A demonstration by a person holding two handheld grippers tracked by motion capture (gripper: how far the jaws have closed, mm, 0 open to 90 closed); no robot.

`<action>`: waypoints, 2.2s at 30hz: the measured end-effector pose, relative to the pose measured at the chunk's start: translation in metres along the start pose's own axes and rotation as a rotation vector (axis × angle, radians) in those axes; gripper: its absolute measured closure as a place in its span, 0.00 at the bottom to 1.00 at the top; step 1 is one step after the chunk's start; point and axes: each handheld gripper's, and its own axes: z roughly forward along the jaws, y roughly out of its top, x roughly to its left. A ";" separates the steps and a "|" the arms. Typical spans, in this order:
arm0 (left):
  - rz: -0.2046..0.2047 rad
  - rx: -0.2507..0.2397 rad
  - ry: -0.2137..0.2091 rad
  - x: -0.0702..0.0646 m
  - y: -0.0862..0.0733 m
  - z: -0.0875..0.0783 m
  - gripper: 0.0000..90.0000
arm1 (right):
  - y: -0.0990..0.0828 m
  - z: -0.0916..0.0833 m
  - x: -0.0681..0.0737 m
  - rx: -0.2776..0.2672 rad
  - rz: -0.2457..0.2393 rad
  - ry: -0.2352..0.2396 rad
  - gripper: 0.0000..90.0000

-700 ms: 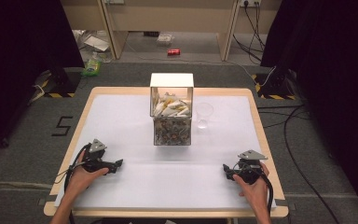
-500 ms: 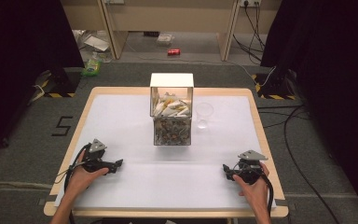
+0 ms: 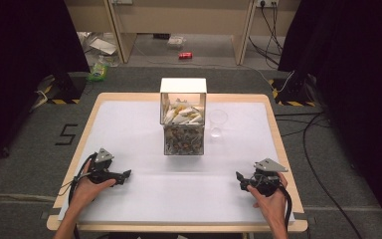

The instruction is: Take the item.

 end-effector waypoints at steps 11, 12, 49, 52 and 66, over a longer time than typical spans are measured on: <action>0.000 0.001 0.000 0.000 0.000 0.000 0.04 | 0.029 -0.014 0.009 -0.079 -0.027 0.029 0.26; 0.000 0.001 0.000 0.000 0.000 0.000 0.04 | 0.033 -0.015 0.010 -0.085 -0.027 0.034 0.27; 0.000 0.000 0.000 0.000 0.000 0.000 0.03 | 0.129 -0.030 0.048 -0.246 -0.130 0.109 0.40; 0.000 0.000 -0.001 0.000 0.000 0.000 0.03 | 0.137 -0.033 0.050 -0.262 -0.135 0.108 0.41; 0.001 0.000 0.000 0.000 0.000 0.000 0.04 | 0.166 -0.031 0.065 -0.300 -0.205 0.143 0.48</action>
